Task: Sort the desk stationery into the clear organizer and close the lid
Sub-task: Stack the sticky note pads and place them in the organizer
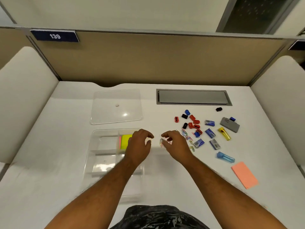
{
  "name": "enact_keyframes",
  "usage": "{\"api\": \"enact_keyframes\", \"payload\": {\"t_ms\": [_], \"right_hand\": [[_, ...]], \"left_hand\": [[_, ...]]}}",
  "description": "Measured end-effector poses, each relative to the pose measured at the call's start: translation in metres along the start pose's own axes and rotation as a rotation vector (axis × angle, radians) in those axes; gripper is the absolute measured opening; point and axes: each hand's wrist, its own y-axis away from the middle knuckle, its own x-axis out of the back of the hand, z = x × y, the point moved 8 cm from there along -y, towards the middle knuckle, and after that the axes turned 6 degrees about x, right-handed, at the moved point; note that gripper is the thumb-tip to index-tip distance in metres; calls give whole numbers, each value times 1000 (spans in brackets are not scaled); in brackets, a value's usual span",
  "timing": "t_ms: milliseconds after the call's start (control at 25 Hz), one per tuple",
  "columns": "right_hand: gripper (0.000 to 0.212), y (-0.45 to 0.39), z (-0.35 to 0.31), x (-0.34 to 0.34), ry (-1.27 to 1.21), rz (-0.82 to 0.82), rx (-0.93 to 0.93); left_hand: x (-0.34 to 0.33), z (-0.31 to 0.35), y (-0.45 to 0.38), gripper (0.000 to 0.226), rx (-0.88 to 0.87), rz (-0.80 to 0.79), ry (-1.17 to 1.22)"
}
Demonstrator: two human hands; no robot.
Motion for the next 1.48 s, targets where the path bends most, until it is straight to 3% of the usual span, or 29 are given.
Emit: {"api": "enact_keyframes", "payload": {"t_ms": [280, 560, 680, 840, 1040, 1120, 1200, 1320, 1400, 1480], "right_hand": [[27, 82, 110, 87, 20, 46, -195], [39, 146, 240, 191, 183, 76, -378], [59, 160, 285, 207, 353, -60, -400], [85, 170, 313, 196, 542, -238, -382], [88, 165, 326, 193, 485, -209, -409], [80, 164, 331, 189, 424, -228, -434], [56, 163, 328, 183, 404, -233, -396], [26, 163, 313, 178, 331, -188, -320], [24, 159, 296, 175, 207, -163, -269], [36, 151, 272, 168, 51, -191, -216]], "left_hand": [[-123, 110, 35, 22, -90, -266, 19], [-259, 196, 70, 32, 55, -618, -48], [-309, 215, 81, 41, 139, -698, -60], [-344, 226, 89, 50, 196, -660, -117], [-359, 225, 98, 62, 297, -616, -97], [-364, 223, 100, 46, 317, -628, -62], [-366, 226, 104, 21, 309, -632, -23], [-357, 225, 109, 24, 386, -579, 178], [-337, 220, 106, 21, 436, -470, 270], [-310, 204, 100, 19, 503, -367, 428]]}}
